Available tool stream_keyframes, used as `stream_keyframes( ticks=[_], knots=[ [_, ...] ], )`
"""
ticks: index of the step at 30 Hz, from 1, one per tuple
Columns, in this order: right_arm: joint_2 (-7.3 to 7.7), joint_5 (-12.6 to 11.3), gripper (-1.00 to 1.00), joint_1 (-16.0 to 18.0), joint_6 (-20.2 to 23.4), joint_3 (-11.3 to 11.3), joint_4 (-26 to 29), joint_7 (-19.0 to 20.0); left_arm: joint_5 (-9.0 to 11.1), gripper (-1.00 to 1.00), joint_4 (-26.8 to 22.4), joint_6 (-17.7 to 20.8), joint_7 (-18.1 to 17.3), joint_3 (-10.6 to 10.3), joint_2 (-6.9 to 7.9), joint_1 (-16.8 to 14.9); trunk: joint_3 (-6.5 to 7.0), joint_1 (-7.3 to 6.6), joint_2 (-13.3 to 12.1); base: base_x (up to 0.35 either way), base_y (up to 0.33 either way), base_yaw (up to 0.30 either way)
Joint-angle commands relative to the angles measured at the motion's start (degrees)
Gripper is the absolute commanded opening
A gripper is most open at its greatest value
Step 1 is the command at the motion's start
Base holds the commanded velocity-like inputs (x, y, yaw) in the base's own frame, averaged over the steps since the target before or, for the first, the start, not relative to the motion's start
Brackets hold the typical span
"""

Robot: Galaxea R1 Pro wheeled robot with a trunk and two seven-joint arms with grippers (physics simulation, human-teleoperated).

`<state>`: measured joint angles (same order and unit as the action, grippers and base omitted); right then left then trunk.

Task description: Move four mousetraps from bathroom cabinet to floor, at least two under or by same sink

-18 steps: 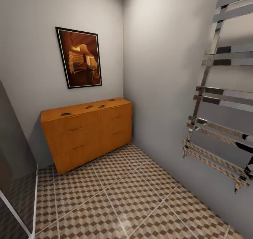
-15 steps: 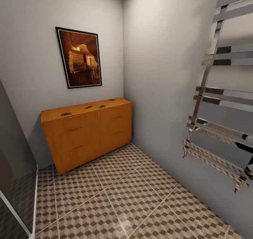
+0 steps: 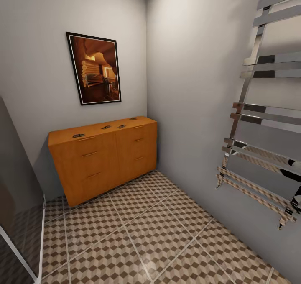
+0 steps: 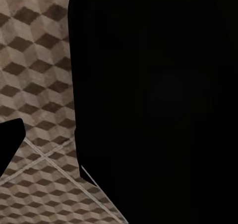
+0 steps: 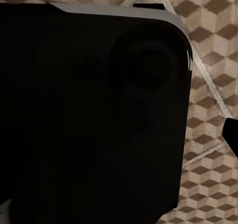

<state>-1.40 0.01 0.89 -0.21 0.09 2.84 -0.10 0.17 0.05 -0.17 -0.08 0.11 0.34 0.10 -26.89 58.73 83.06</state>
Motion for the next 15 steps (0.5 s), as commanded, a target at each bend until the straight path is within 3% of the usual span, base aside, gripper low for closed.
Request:
stream_keyframes(
  ticks=[1, 15],
  knots=[
    [-0.01, 0.0, 1.00, 0.0, 0.0, 0.0, 0.1, 0.0, 0.0, 1.00, 0.0, -0.1, 0.0, 0.0, 0.02, 0.0, -0.04, 0.00, 0.0, 0.000, 0.000, 0.000],
    [0.00, 0.0, 1.00, 0.1, -0.1, 0.0, 0.4, 0.0, 0.2, 1.00, 0.0, -0.1, -0.1, 0.2, -0.22, 0.0, -0.04, 0.00, 0.0, 0.000, 0.000, 0.000]
  ],
)
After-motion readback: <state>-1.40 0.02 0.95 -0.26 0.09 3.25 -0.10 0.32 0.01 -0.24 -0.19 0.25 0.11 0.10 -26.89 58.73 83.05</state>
